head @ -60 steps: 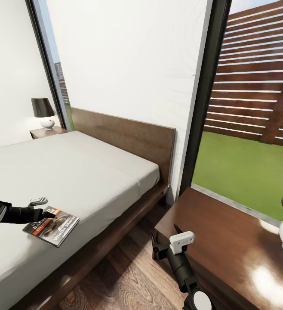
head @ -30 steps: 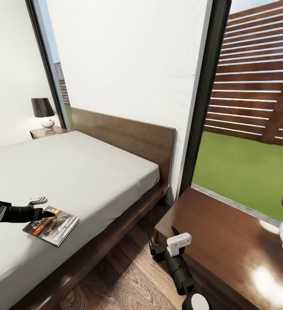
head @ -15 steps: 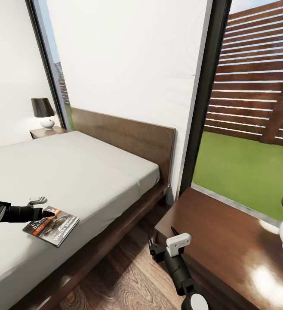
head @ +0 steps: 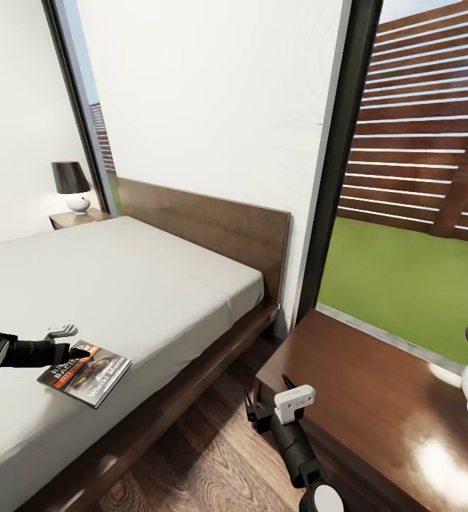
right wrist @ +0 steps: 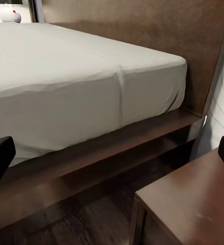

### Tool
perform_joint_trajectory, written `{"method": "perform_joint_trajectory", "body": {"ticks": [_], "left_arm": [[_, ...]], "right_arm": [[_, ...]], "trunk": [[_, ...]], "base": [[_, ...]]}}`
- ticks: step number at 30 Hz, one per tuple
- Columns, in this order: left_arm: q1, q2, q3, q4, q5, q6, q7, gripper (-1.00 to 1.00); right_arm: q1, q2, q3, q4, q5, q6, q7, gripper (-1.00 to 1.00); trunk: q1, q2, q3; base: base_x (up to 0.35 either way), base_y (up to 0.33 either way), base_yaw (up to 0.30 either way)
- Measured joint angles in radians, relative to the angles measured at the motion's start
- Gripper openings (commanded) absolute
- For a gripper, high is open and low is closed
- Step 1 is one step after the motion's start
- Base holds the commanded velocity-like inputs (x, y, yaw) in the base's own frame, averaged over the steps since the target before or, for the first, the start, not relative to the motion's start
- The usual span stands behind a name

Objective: In the bedroom, move the book from the bed onto either nightstand, and place the two sandals side by side next to the bed.

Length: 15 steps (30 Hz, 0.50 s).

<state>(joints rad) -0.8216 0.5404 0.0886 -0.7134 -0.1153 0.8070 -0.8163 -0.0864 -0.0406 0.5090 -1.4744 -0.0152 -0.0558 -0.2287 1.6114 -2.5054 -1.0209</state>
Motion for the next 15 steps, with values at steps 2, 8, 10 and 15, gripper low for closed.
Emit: {"method": "perform_joint_trajectory", "body": {"ticks": [2, 8, 10, 15], "left_arm": [[0.000, 0.001, 0.000, 0.000, 0.000, 0.000, 0.002, 1.00], [0.000, 0.003, 0.001, 0.001, 0.000, 0.000, 0.015, 1.00], [0.000, 0.004, 0.002, 0.001, 0.000, 0.000, 0.024, 1.00], [0.000, 0.004, 0.002, 0.000, 0.000, 0.000, 0.039, 1.00]], "right_arm": [[0.000, 0.000, 0.000, 0.000, 0.000, 0.000, 0.000, 1.00], [0.000, 0.000, 0.000, 0.001, 0.000, 0.000, 0.000, 1.00], [0.000, 0.000, 0.000, 0.002, 0.000, 0.000, 0.000, 1.00], [0.000, 0.000, 0.000, 0.005, 0.000, 0.000, 0.000, 1.00]], "trunk": [[0.000, 0.000, 0.000], [0.000, 0.000, 0.000], [0.000, 0.000, 0.000], [0.000, 0.000, 0.000]], "base": [[0.000, 0.000, 0.000], [0.000, 0.000, 0.000], [0.000, 0.000, 0.000], [0.000, 0.000, 0.000]]}}
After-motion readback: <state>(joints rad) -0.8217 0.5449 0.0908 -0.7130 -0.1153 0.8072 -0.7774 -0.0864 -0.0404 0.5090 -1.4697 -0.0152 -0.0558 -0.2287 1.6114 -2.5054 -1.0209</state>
